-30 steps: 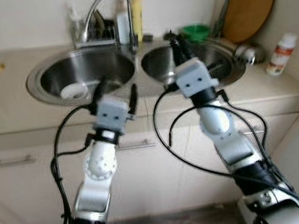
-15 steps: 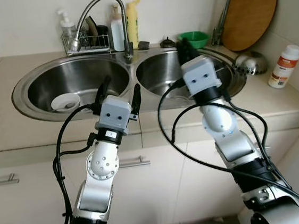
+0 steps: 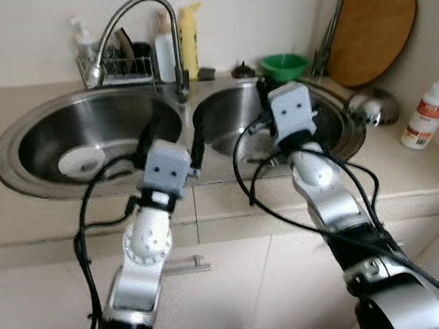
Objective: Kitchen organization
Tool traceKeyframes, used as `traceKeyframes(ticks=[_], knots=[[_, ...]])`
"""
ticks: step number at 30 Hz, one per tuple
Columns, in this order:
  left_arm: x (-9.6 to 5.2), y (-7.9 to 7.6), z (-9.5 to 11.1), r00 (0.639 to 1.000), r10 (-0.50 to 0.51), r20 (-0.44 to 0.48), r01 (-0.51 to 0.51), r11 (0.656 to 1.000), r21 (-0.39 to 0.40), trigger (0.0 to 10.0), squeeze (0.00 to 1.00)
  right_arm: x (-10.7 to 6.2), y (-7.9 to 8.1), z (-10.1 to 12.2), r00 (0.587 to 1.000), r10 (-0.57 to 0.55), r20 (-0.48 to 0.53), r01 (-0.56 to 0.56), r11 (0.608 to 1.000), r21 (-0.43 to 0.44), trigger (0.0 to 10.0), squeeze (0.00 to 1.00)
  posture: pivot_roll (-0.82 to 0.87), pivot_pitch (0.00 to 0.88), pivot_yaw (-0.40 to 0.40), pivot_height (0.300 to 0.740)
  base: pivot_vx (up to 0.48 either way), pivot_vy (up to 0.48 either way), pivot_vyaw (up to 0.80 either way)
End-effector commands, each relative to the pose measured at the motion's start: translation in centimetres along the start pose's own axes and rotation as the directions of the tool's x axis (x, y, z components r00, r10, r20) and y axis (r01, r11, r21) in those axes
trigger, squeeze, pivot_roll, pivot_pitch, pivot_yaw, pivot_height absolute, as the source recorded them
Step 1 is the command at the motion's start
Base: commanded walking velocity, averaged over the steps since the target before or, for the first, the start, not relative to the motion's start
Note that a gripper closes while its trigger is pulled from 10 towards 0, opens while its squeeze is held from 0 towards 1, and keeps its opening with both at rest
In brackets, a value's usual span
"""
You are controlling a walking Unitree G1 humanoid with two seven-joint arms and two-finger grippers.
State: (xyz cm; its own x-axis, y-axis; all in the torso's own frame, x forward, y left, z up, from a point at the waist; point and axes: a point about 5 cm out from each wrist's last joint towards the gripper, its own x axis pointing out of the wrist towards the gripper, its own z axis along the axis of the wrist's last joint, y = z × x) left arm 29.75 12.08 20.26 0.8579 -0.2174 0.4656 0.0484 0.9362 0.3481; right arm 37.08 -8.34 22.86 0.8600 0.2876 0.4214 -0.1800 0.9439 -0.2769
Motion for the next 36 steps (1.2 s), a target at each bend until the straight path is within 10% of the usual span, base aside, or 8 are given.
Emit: traceKeyframes(ticks=[1, 3, 4, 5, 32, 34, 35, 36], knots=[[0.0, -0.2, 0.1, 1.0, -0.01, 0.0, 0.01, 1.0, 0.007, 10.0, 0.0, 0.2, -0.2, -0.7, 0.999, 0.009, -0.05, -0.007, 0.999, 0.04, 10.0, 0.0, 0.05, 0.0, -0.058, 0.74, 0.0, 0.0, 0.0], [0.0, -0.3, 0.0, 1.0, -0.009, -0.002, 0.009, 1.0, 0.009, 10.0, 0.0, 0.2, -0.2, -1.4, 0.996, 0.014, -0.092, -0.006, 0.996, 0.085, 10.0, 0.0, 0.05, 0.0, -0.061, 0.74, 0.0, 0.0, 0.0], [0.0, -0.3, 0.0, 1.0, -0.01, -0.005, 0.01, 1.0, 0.009, 10.0, 0.0, 0.1, 0.0, -2.0, 0.991, 0.026, -0.133, -0.016, 0.996, 0.083, 10.0, 0.32, 0.06, 0.0, -0.062, 0.74, 0.0, 0.0, 0.0], [0.0, -0.3, 0.0, 1.0, -0.011, -0.005, 0.011, 1.0, 0.009, 10.0, 0.0, 0.1, 0.0, -2.2, 0.99, 0.025, -0.14, -0.012, 0.995, 0.097, 10.0, 1.0, 0.06, 0.0, -0.062, 0.74, 0.0, 0.0, 0.0], [-0.5, -1.2, -0.4, 0.999, -0.045, -0.008, 0.045, 0.998, -0.043, 10.0, 0.0, -1.4, -2.0, 0.7, 0.994, -0.103, 0.037, 0.089, 0.956, 0.281, 10.0, 1.0, 0.03, 0.0, -0.05, 0.74, 0.0, 0.0, 0.0], [-0.6, -1.1, -0.4, 0.999, -0.04, -0.003, 0.04, 0.998, -0.058, 10.0, 0.0, -1.9, -2.0, 0.8, 0.993, -0.113, 0.038, 0.098, 0.955, 0.279, 10.0, 0.65, 0.03, 0.0, -0.05, 0.74, 0.0, 0.0, 0.0], [-0.6, -1.1, -0.3, 0.999, -0.038, 0.0, 0.038, 0.998, -0.059, 10.0, 0.0, -2.1, -1.9, 0.9, 0.993, -0.116, 0.038, 0.101, 0.954, 0.283, 10.0, 0.0, 0.03, 0.0, -0.049, 0.74, 0.0, 0.0, 0.0], [-0.6, -1.0, -0.3, 0.999, -0.037, 0.003, 0.037, 0.998, -0.058, 10.0, 0.0, -2.2, -1.9, 0.9, 0.992, -0.117, 0.037, 0.102, 0.953, 0.286, 10.0, 0.0, 0.03, 0.0, -0.049, 0.74, 0.0, 0.0, 0.0]])
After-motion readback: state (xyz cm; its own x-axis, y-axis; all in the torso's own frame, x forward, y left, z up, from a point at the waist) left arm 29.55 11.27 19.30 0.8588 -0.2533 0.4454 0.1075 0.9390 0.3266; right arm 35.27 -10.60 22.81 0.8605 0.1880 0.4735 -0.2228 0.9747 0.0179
